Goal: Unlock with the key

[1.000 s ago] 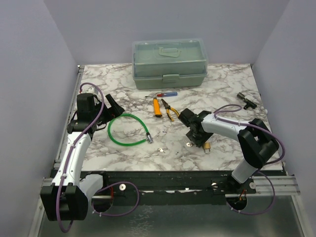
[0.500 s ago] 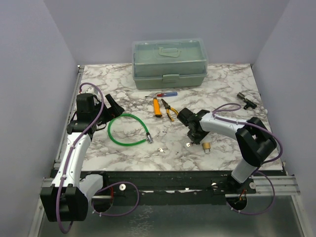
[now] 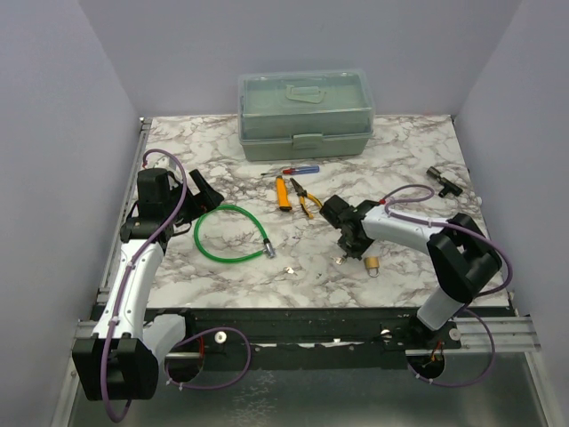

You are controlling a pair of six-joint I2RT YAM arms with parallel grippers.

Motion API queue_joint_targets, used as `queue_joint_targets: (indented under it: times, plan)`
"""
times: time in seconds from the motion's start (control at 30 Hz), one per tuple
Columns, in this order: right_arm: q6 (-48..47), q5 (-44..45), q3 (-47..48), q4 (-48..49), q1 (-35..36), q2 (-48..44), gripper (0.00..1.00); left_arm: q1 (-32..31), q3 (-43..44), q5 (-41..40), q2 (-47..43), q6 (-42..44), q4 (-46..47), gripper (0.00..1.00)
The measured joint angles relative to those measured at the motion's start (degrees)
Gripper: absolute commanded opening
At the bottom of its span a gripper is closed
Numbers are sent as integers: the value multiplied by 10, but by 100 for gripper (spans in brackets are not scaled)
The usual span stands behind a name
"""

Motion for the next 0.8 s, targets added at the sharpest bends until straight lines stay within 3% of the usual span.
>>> queue_joint_targets:
  times: [0.23, 0.57, 0.8]
  plan:
    - [-94, 19, -28, 52, 1, -26, 0, -21, 0, 18, -7, 1, 3, 92]
    - [-346, 50, -35, 175, 1, -136, 0, -52, -16, 117, -39, -7, 62, 86]
    - [-497, -1, -22, 256, 0, -220, 0, -133, -23, 129, -41, -42, 101, 82]
